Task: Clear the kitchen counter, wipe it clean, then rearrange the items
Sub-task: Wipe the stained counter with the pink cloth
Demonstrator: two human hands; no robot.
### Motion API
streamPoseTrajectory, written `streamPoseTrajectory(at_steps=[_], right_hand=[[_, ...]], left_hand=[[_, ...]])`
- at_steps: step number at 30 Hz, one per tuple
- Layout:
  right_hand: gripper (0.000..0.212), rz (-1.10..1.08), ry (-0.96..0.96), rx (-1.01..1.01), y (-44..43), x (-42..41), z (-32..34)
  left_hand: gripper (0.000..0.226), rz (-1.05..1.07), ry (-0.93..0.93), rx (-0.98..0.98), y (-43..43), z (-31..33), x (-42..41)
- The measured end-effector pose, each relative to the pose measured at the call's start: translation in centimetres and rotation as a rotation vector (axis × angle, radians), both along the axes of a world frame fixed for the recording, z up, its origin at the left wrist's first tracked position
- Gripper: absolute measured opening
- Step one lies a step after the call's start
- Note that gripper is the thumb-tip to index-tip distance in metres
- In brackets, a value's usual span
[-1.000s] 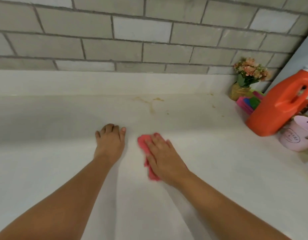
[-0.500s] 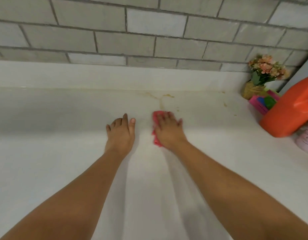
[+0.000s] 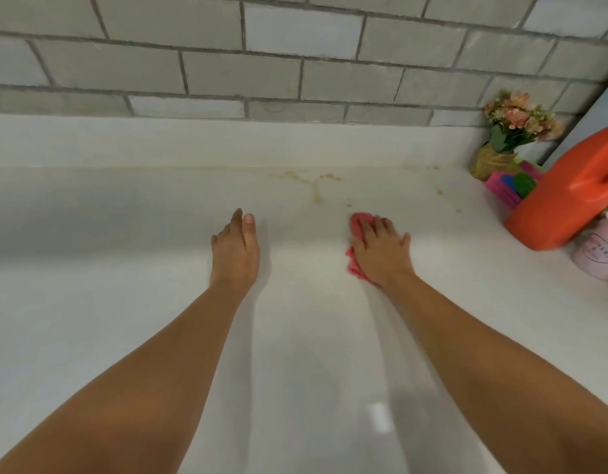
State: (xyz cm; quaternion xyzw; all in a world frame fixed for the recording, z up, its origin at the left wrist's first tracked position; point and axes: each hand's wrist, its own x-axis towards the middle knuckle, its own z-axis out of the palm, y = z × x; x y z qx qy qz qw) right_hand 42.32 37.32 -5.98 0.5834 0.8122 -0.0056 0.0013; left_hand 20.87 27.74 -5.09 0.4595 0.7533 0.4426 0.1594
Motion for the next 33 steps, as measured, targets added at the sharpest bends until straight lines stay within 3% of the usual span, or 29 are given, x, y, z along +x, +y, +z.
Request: streamPoseTrajectory(at_steps=[2,5,9,13,16,19,22,25,27,30,33], right_hand=[[0.057,-0.017,0.105,-0.013,-1.9,-3.9,-0.2],[0.055,0.199,0.197,-0.046,-10.0,-6.8,0.1],[0.064,0.37,0.33,-0.133,-17.5,-1.4,0.7],[0.07,0.028,0.283,-0.048,-13.4,8.0,0.3],[0.063,-0.338,0.132,0.014,-7.7,14.2,0.4],[0.068,-0.561,0.134,0.028,-5.1,13.7,-0.3],[0.078,-0.294,0.089,0.094,-7.3,10.0,-1.5],[0.089,-0.099,0.074,0.007,-7.6,11.5,-0.7],[0.088,-0.203,0.073,0.019,-4.2,13.3,-0.2],[0.064,-0.418,0.052,0.018,2.4,14.0,-0.3],[0.062,-0.501,0.122,-0.009,7.4,13.3,0.3]], left_hand=[[0.052,-0.001,0.039,-0.016,0.3,-0.1,-0.1],[0.051,0.0,0.104,-0.031,0.7,-0.6,-0.5],[0.049,-0.015,0.15,-0.041,0.6,-0.9,-0.9],[0.051,-0.061,0.326,-0.164,0.5,-0.6,-0.3],[0.05,-0.113,0.37,-0.171,0.7,0.6,1.9],[0.047,-0.216,0.388,-0.138,2.0,1.2,4.8],[0.047,-0.24,0.372,-0.16,4.2,1.1,6.8],[0.047,-0.222,0.353,-0.184,6.2,1.1,8.4],[0.046,-0.228,0.35,-0.185,7.2,1.3,9.7],[0.044,-0.275,0.365,-0.127,9.2,1.5,11.8],[0.042,-0.276,0.392,-0.067,11.1,1.2,12.7]])
